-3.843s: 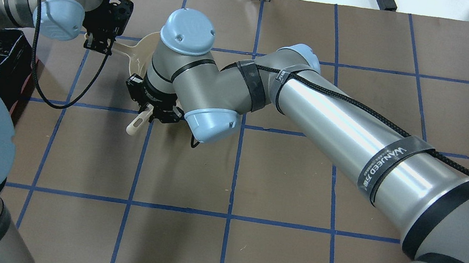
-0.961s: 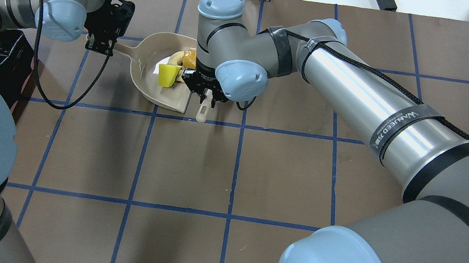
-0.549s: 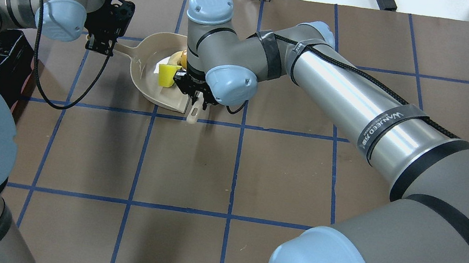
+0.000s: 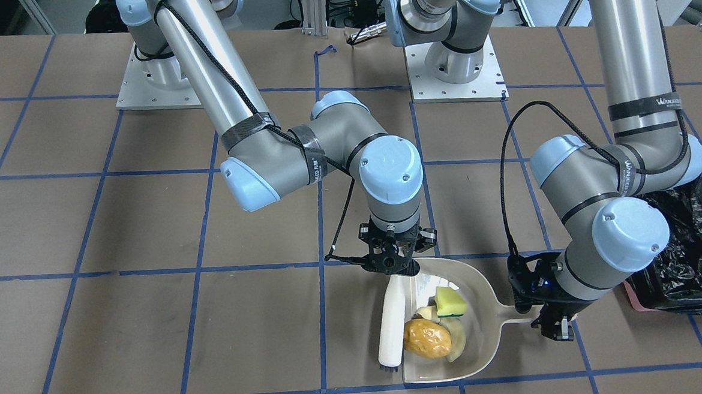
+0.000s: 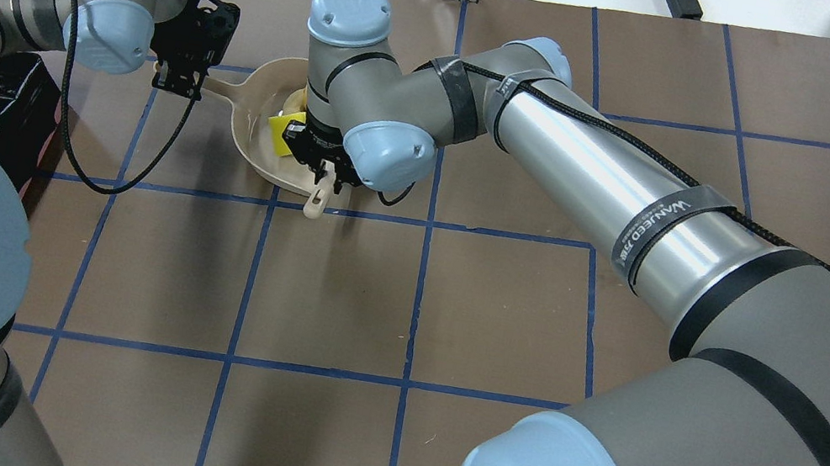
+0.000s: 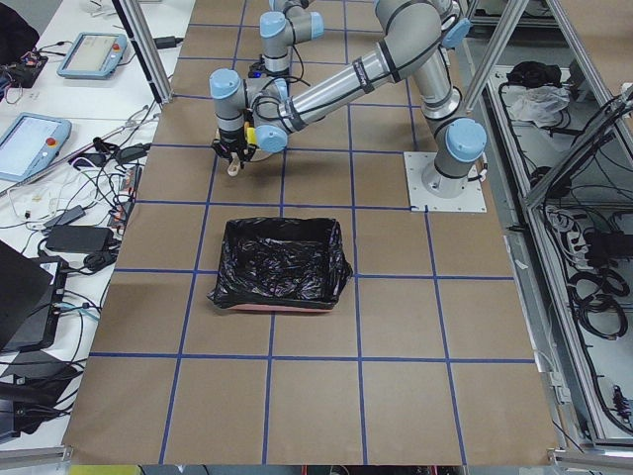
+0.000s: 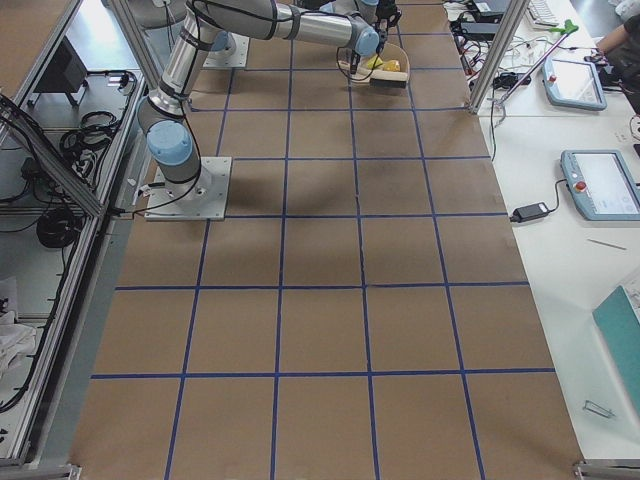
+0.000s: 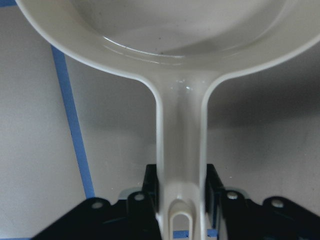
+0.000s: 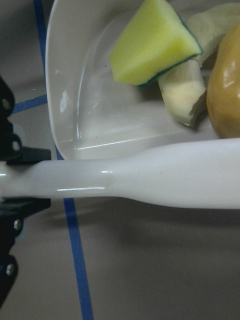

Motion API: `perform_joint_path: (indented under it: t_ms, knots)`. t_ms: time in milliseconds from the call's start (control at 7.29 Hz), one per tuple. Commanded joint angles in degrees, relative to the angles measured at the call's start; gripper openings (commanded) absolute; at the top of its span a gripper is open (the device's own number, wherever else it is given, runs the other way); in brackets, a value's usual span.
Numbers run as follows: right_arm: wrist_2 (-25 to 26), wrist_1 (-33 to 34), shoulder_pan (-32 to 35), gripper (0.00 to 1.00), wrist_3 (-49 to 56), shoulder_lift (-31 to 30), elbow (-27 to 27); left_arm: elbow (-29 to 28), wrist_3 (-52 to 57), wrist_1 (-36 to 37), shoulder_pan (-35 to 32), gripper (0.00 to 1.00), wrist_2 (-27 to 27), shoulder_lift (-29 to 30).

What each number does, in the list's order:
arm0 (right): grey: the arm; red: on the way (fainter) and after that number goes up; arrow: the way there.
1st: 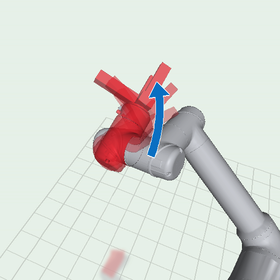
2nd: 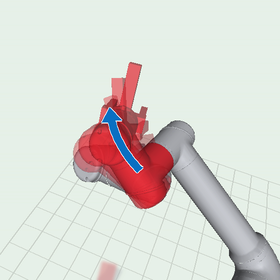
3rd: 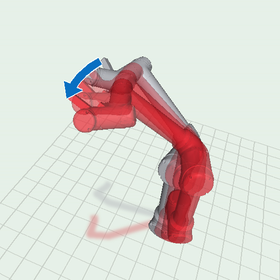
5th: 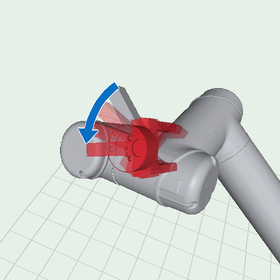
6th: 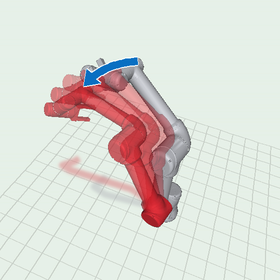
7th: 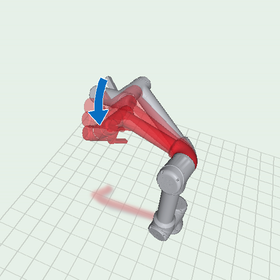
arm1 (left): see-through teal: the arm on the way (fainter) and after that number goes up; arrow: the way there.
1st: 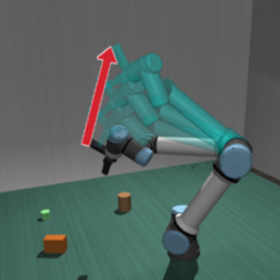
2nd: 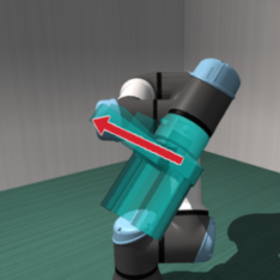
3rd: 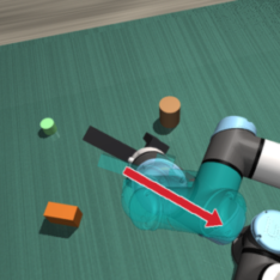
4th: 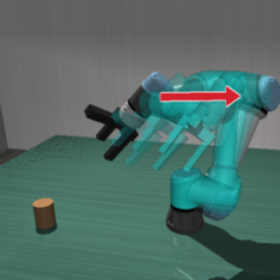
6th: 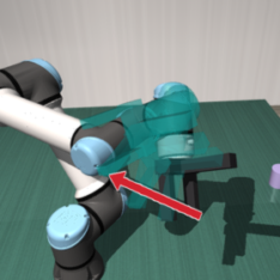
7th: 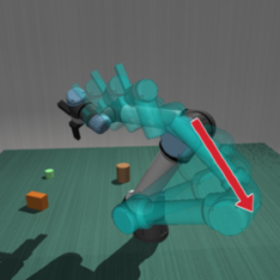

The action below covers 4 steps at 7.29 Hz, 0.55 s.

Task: Sweep and dump trash into bin
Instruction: 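Lift the loaded dustpan toward the bin with the left while the right returns the brush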

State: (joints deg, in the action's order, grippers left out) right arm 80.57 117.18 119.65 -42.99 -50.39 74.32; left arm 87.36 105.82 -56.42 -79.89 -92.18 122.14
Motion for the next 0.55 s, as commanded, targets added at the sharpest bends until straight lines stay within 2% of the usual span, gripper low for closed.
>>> perform_joint_path:
  t_ms: [0, 412]
  knots:
    - [-0.1, -0.1, 1.4, 0.00, -2.3, -0.1, -0.8, 0.0, 0.0, 0.0, 0.0, 0.00, 0.1, 0.0]
    - [0.5, -1.0, 0.7, 0.00, -0.8, -0.8, -1.1, 0.0, 0.0, 0.0, 0.0, 0.00, 0.2, 0.3]
